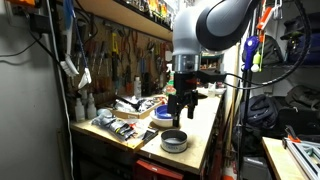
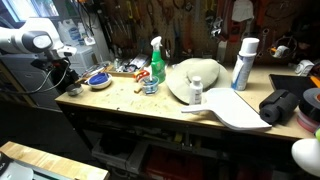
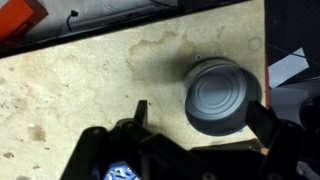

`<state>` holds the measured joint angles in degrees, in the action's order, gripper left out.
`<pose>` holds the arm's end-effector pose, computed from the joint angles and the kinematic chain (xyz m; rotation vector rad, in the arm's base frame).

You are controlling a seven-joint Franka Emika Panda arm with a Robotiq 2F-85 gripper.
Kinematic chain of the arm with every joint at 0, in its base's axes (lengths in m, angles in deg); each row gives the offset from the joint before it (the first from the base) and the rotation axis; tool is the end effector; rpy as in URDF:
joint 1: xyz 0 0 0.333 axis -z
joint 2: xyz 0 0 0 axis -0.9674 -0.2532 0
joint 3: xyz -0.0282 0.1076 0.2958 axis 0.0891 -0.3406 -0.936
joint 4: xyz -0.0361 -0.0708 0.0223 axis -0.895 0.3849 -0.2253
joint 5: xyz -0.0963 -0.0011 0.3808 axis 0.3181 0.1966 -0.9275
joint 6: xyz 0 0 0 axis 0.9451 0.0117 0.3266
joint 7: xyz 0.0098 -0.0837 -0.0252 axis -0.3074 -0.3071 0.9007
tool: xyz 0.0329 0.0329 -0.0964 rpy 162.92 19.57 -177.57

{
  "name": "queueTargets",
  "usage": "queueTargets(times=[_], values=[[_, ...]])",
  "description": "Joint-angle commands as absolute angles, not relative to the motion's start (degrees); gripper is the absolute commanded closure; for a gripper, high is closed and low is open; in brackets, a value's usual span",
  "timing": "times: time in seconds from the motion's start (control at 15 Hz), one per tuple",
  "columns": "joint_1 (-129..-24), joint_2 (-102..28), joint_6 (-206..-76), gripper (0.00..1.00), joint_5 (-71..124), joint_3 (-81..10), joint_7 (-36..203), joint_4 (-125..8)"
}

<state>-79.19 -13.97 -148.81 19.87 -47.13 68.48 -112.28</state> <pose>0.4416 0.0864 0.3142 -3.0852 0.3162 -0.0570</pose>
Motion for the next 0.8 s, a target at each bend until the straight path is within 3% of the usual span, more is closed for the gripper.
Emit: queueTargets(times=[0.0, 0.73], values=[[-78.6, -17.2, -145.1, 0.0, 22.1, -46.8, 63.7, -110.1], [-77.7, -23.3, -144.3, 0.0, 21.7, -43.2, 61.7, -108.1]])
